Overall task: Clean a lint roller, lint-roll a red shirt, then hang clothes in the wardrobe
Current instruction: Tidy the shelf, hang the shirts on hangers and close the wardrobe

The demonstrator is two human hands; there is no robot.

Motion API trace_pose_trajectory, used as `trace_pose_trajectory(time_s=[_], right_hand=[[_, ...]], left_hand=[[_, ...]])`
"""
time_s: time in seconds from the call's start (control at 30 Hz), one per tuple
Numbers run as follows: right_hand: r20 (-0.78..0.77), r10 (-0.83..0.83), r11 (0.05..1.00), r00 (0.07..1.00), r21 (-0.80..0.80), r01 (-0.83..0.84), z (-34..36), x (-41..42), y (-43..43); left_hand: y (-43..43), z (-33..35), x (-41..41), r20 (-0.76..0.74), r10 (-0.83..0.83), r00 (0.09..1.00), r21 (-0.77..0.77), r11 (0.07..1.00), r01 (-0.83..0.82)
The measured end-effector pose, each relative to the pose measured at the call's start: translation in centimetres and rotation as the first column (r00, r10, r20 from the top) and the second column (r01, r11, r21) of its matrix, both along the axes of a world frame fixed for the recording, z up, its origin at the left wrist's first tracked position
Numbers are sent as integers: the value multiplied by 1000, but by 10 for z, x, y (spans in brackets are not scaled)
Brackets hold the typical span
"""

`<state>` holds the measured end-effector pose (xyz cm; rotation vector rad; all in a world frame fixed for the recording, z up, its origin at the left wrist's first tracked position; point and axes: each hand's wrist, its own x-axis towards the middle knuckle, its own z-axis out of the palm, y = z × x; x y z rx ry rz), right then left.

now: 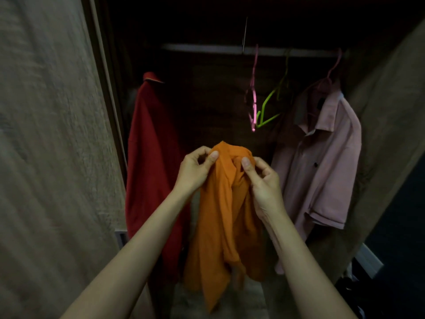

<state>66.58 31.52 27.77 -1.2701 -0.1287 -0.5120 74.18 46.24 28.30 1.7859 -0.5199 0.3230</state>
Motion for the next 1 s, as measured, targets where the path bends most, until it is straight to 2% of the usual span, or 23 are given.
trace_pose_trajectory(time_s=[0.07, 0.13, 0.23, 0.33, 0.43, 0.53, 0.6, 0.67, 0.8, 0.9, 1.0], right_hand=[[-9, -41, 999, 999, 35, 41, 0, 6, 1], [-39, -58, 994, 998, 87, 62, -2, 10, 0], [-83, -1, 989, 997, 145, 13, -6, 10, -2], [-164, 53, 981, 985, 195, -20, -9, 7, -3], [-253, 88, 972, 963, 231, -28, -9, 6, -4], [-285, 120, 964, 951, 264, -43, -7, 5, -4], [-303, 124, 962, 945, 269, -40, -5, 3, -5], [-309, 93, 966, 946, 260, -10, -6, 3, -11], [-293, -19, 980, 956, 182, 76, -12, 4, -28], [-251, -85, 983, 964, 135, 122, -13, 4, -35], [-186, -112, 975, 976, 168, 144, -10, 2, -36]], left_hand=[[-7, -7, -8, 5, 35, 999, -4, 999, -35], [-13, -15, -24, -46, 72, 996, -86, 993, -76], [-21, -33, -46, -279, -134, 951, -213, 974, 75], [-26, -48, -58, -343, -287, 895, -229, 949, 217], [-26, -55, -58, -319, -277, 906, -215, 953, 215], [-25, -64, -55, -257, -193, 947, -34, 981, 191], [-27, -66, -54, -158, -104, 982, 86, 989, 118], [-26, -65, -51, -115, -95, 989, 66, 992, 103], [-14, -58, -38, -132, -168, 977, -24, 986, 167], [-4, -49, -31, -6, -169, 986, -33, 985, 169], [7, -42, -22, 76, -171, 982, 7, 985, 171]])
